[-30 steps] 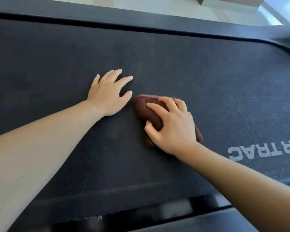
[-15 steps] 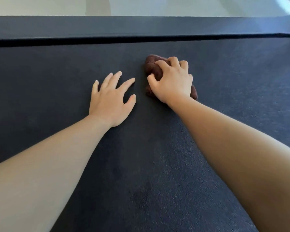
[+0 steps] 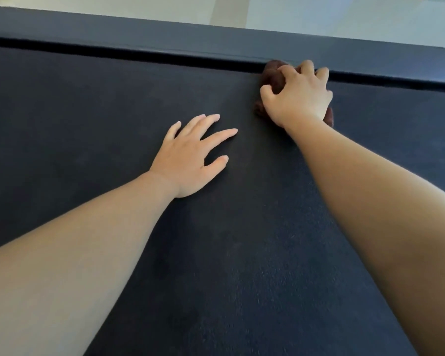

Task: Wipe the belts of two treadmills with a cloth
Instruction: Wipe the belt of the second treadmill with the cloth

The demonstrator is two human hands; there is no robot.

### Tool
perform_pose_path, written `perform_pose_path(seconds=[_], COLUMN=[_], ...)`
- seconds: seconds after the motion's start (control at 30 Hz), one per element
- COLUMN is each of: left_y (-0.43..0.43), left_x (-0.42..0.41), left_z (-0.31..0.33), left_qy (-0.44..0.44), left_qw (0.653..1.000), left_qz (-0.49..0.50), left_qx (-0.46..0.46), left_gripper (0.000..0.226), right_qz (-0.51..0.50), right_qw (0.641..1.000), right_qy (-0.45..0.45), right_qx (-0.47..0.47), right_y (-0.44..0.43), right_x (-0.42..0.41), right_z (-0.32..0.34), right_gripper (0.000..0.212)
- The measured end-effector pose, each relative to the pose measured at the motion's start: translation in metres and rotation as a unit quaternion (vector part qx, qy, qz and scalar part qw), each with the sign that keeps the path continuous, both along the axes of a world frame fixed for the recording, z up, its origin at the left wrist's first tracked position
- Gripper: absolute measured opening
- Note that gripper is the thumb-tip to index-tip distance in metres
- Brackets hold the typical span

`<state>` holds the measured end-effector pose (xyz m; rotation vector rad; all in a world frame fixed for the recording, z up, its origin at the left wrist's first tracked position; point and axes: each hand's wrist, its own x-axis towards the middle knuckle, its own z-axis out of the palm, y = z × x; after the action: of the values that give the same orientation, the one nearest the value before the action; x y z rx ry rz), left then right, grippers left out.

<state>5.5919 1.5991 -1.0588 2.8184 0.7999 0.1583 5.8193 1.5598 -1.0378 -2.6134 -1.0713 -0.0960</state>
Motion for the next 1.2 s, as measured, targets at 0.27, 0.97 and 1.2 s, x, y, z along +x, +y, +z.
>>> perform_pose_path(seconds=[0.27,0.97,1.2], left_y=[0.001,-0.033,-0.033], left_x=[0.001,-0.144,-0.162], left_z=[-0.002,-0.007,-0.004], left_qy=[-0.056,-0.053,-0.065], left_qw=[0.998,0.995,0.991], left_qz=[0.003,-0.088,-0.111], left_qx=[-0.022,-0.015,-0.033], left_gripper=[0.048,0.055,0.05], right_qz=[0.044,0.082,0.089], right_qw=[0.999,0.996,0.995], right_qy=[-0.019,-0.018,-0.023], right_qx=[-0.026,0.01,0.027], right_y=[-0.035,-0.229,-0.242], right_x=[-0.035,-0.333,-0.354], right_z=[0.001,0.002,0.0], right_gripper=[0.048,0.045,0.045])
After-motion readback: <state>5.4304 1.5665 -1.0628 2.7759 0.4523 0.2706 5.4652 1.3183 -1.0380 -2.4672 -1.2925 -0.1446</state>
